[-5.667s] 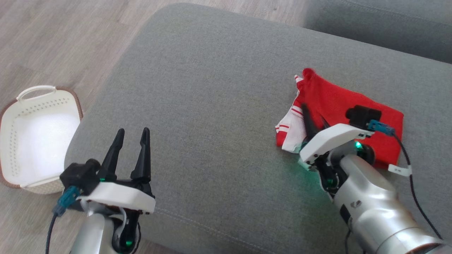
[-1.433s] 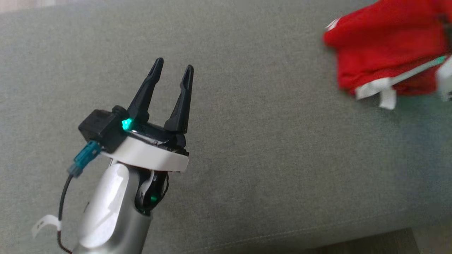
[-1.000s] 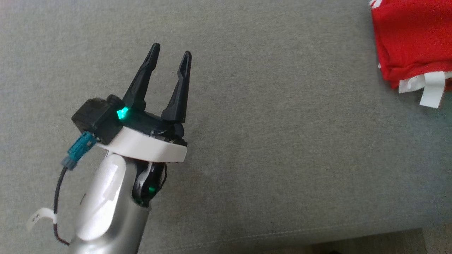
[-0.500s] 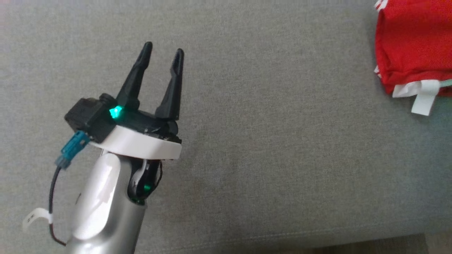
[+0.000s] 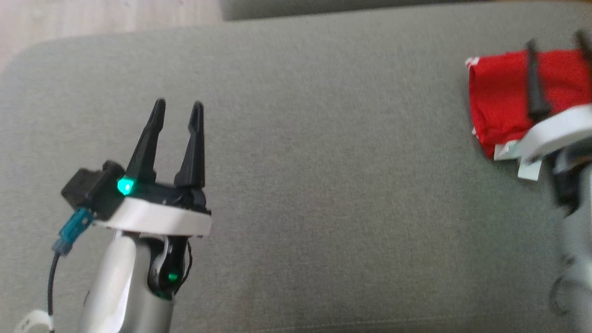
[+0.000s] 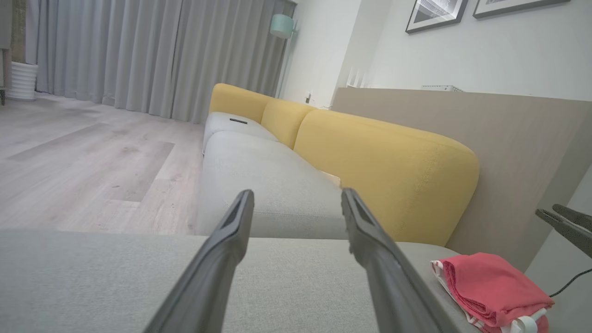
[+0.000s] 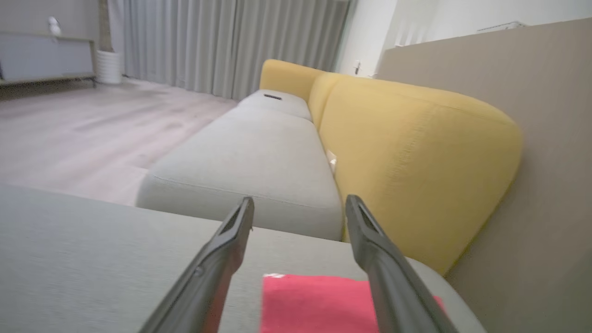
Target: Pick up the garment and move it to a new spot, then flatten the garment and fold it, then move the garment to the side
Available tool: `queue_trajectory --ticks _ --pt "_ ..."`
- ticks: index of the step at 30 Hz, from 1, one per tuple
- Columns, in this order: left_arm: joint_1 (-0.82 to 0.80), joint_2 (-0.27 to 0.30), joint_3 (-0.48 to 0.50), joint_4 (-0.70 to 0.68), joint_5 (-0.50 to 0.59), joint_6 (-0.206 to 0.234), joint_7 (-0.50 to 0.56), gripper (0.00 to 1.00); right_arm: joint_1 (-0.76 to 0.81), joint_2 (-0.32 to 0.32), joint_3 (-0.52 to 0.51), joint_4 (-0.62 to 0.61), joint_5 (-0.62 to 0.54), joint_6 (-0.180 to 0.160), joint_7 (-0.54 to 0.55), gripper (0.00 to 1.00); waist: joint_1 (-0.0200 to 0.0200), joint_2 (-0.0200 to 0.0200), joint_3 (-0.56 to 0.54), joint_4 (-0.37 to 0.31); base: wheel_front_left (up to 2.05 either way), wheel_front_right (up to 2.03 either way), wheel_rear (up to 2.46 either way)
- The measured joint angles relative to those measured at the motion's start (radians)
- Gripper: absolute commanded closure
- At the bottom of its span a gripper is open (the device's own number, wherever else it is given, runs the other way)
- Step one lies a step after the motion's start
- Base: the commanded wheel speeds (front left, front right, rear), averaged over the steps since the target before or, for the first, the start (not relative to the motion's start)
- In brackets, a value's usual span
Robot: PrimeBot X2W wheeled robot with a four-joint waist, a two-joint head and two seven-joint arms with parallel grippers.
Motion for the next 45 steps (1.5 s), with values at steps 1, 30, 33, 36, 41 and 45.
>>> queue_trajectory --ticks 1,30,33,36,41,45 --pt "0.011 0.000 0.004 0.000 0.001 0.000 0.000 0.00 0.022 0.027 0.001 -0.009 0.014 0.000 -0.012 0.00 0.0000 0.0000 -0.014 0.006 0.00 0.00 0.00" --pt "0.261 0.002 0.053 0.078 0.001 0.020 0.000 0.00 0.383 0.213 0.100 0.095 0.221 0.000 -0.292 0.00 0.0002 0.0000 -0.183 0.075 0.00 0.00 0.00" --pt "0.259 0.002 0.058 0.083 0.001 0.026 0.000 0.00 0.383 0.213 0.099 0.096 0.221 0.000 -0.292 0.00 0.0002 0.0000 -0.184 0.072 0.00 0.00 0.00" --pt "0.259 0.002 0.062 0.083 0.001 0.029 0.000 0.00 0.383 0.213 0.097 0.094 0.221 0.000 -0.292 0.00 0.0003 0.0000 -0.185 0.070 0.00 0.00 0.00" --pt "0.259 0.002 0.065 0.087 0.002 0.046 0.000 0.00 0.383 0.213 0.100 0.090 0.221 0.000 -0.292 0.00 0.0003 0.0000 -0.186 0.065 0.00 0.00 0.00" --pt "0.258 0.002 0.067 0.095 0.008 0.056 0.000 0.00 0.383 0.213 0.101 0.088 0.221 0.000 -0.292 0.00 0.0003 0.0000 -0.184 0.061 0.00 0.00 0.00"
